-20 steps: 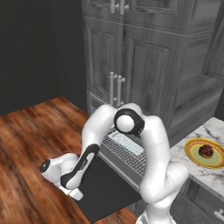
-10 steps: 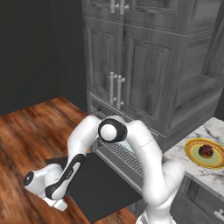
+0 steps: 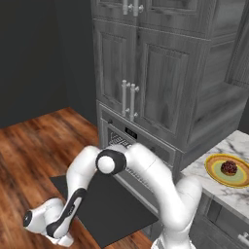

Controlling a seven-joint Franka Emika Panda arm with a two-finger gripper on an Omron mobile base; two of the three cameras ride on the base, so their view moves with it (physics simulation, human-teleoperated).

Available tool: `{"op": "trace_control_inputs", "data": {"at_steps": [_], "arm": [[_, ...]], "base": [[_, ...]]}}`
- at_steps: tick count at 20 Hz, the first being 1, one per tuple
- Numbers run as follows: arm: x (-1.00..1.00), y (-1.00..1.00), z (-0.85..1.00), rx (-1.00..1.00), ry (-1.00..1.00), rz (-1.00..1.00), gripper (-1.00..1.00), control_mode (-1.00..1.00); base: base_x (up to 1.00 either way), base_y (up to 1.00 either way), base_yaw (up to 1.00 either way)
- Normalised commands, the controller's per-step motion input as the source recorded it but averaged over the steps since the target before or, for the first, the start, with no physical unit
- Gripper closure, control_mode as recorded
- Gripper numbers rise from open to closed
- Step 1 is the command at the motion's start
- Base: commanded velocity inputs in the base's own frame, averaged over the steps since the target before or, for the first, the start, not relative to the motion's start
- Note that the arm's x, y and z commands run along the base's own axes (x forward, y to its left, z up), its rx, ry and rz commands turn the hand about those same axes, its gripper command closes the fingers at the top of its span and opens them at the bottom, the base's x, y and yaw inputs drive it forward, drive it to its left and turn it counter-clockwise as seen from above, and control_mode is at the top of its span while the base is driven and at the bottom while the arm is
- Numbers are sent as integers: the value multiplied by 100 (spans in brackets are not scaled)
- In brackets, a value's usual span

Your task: Take the baked cake out of the oven and place it on the plate for cooling. Then close the oven door.

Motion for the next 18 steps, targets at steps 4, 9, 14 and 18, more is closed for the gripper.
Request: {"op": "trace_control_inputs", "data": {"at_steps": [4, 9, 14, 18], "arm": [[26, 0, -61, -8, -4, 0, -100, -100], [51, -1, -51, -10, -7, 0, -100, -100], [36, 0, -58, -13, -14, -5, -100, -100], [29, 0, -61, -18, -14, -15, -100, -100]], "base": [[0, 0, 0], [0, 0, 0], [0, 0, 0], [0, 0, 0]]}}
